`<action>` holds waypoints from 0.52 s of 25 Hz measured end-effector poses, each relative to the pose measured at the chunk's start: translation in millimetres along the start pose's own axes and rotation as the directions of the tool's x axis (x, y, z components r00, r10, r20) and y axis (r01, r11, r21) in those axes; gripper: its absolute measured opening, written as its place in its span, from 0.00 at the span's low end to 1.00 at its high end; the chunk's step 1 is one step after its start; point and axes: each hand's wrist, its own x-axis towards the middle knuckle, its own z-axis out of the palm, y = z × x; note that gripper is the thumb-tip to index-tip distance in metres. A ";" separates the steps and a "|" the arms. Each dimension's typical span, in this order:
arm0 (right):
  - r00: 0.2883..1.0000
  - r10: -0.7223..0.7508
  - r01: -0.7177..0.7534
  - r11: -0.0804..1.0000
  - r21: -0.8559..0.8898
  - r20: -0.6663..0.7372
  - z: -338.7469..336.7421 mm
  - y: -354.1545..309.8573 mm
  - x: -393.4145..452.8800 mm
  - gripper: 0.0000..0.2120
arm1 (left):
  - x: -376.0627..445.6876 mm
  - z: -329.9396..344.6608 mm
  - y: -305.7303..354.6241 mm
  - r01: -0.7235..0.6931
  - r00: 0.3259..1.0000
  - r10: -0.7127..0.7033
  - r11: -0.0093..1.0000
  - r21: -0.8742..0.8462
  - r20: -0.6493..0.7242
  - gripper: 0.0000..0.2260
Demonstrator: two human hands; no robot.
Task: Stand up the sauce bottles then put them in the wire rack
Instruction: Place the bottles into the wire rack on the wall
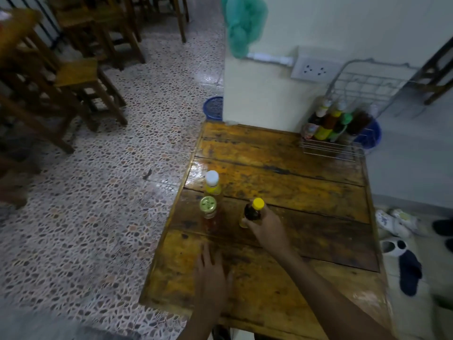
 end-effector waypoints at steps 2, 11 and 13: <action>0.997 0.066 -0.069 0.996 -0.062 -0.050 -27.3 21.0 -7.1 0.32 | -1.2 6.3 29.9 -0.088 0.996 0.088 0.996 -0.007 0.024 0.33; 0.894 0.061 -0.053 0.998 0.030 -0.444 -260.3 112.6 64.4 0.20 | 108.3 -35.1 292.9 -0.491 0.870 0.491 0.871 -0.002 -0.045 0.35; 0.867 0.032 0.010 0.997 0.081 -0.497 -299.5 130.5 102.1 0.18 | 144.1 -41.7 342.5 -0.508 0.859 0.509 0.861 0.035 -0.052 0.36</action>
